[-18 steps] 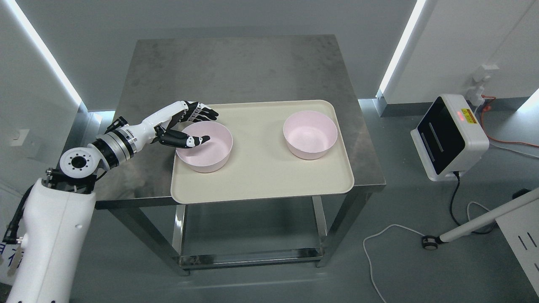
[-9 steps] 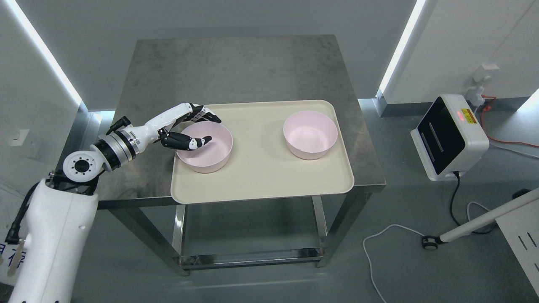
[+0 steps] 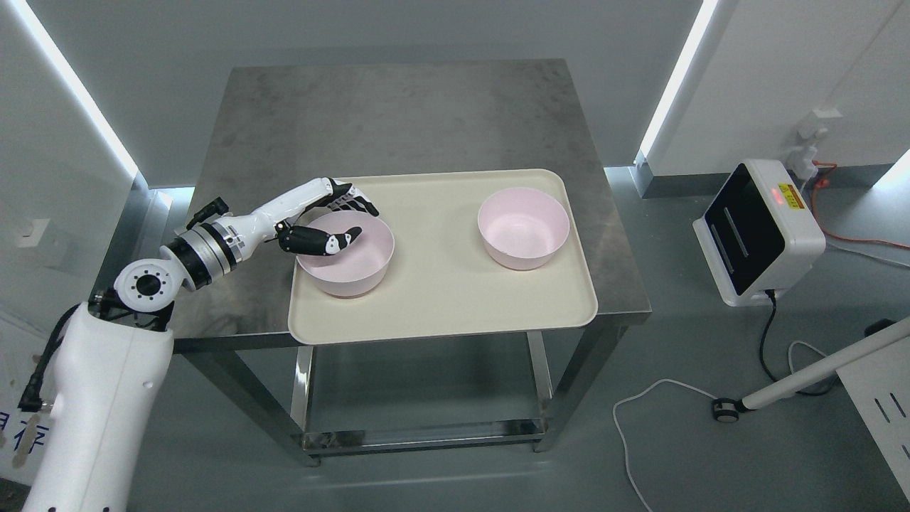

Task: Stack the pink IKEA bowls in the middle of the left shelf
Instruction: 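Lift the pink bowl off the tray with the left hand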

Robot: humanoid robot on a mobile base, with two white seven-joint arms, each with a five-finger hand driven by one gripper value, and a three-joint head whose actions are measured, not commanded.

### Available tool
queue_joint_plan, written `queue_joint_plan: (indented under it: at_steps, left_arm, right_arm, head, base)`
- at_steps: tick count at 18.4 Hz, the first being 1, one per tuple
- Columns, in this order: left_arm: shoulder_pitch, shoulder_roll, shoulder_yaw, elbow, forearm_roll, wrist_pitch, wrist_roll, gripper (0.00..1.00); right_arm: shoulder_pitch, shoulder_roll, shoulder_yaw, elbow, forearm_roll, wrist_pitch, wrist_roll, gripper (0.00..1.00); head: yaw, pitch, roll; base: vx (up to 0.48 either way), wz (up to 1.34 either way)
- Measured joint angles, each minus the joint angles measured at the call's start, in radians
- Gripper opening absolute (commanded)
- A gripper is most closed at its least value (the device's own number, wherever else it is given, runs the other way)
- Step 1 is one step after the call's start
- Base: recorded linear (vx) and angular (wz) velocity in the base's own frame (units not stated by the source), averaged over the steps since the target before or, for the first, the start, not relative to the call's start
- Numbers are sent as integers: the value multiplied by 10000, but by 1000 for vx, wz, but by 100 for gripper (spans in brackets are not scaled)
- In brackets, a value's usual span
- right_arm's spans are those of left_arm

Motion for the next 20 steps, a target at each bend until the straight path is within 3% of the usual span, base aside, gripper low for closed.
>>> queue_joint_plan:
  at_steps: [4, 12, 20]
  left_arm:
    - [-6, -93, 45, 32, -66, -53, 25, 0]
    - [-290, -557, 525, 35, -70, -132, -4, 0]
    - [-1577, -1506, 394, -220, -56, 1331, -55, 1]
  right_arm:
    - [0, 0, 0, 0, 0, -5, 0, 100]
    - [0, 0, 0, 0, 0, -28, 0, 100]
    - [0, 0, 0, 0, 0, 1, 0, 100]
  head:
    - [0, 0, 0]
    - [0, 0, 0]
    - [0, 0, 0]
  base:
    - [0, 0]
    - [0, 0]
    - [0, 0]
